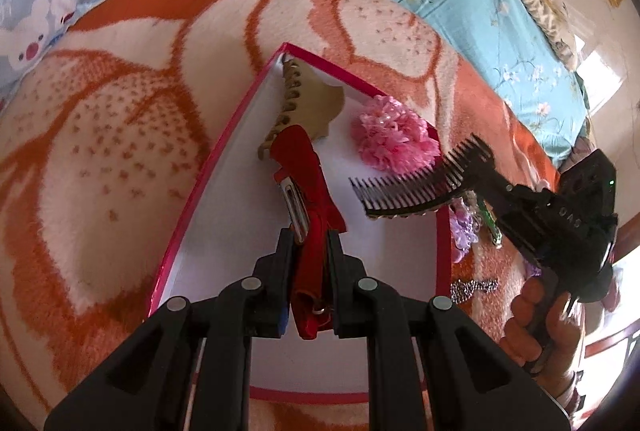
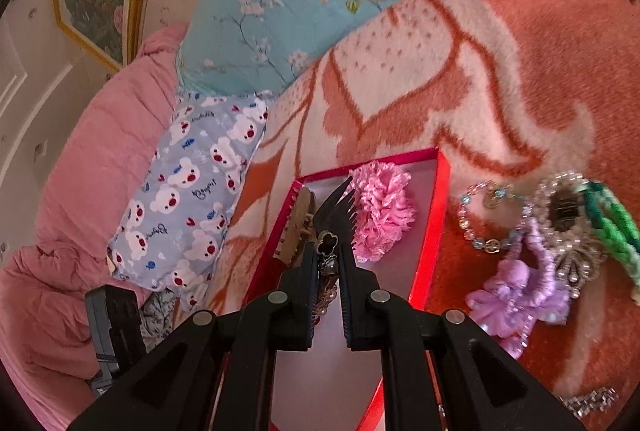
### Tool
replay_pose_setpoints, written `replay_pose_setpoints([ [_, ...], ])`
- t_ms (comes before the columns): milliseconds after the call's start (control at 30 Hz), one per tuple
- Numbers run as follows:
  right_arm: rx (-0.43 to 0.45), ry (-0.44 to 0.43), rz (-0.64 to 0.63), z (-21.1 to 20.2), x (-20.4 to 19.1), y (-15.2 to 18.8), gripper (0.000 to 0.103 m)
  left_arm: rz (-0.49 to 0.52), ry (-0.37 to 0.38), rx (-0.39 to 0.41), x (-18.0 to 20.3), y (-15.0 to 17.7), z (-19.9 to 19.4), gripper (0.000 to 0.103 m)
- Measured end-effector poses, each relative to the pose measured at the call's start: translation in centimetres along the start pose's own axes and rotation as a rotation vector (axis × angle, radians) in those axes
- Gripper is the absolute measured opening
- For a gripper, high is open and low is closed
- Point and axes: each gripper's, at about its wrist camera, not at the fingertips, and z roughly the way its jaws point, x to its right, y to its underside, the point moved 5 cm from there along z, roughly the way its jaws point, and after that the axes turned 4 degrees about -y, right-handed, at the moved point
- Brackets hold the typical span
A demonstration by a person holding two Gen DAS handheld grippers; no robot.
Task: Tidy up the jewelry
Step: 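Carry the red bow and black comb into the box with both tools, then open the left tool releasing the bow while the right tool releases the comb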
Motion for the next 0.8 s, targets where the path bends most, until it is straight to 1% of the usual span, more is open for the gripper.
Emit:
replay_pose_setpoints([
  [200, -0.043, 0.002, 0.014, 2.3, 1.8, 0.0, 0.010, -0.003, -0.005, -0.008, -0.4, 0.0, 0.6, 0.013],
  [367, -0.056, 0.028, 0.023, 3.0, 3.1, -0.2, 0.014, 0.008, -0.016, -0.020, -0.4, 0.2, 1.0, 0.013],
  [500, -0.061, 0.039, 0.018, 3.5, 3.4, -0.3, 0.014, 0.008, -0.029, -0.029, -0.6, 0.2, 1.4, 0.013],
  [700, -0.076, 0.108, -0.040, 3.9, 2.8, -0.4, 0.016, 0.005, -0.043, -0.037, -0.9, 0.3, 1.6, 0.016],
  [800, -0.078, 0.138, -0.064, 3.8, 2.6, -0.4, 0.017, 0.012, -0.065, -0.043, -1.0, 0.3, 1.8, 0.021],
])
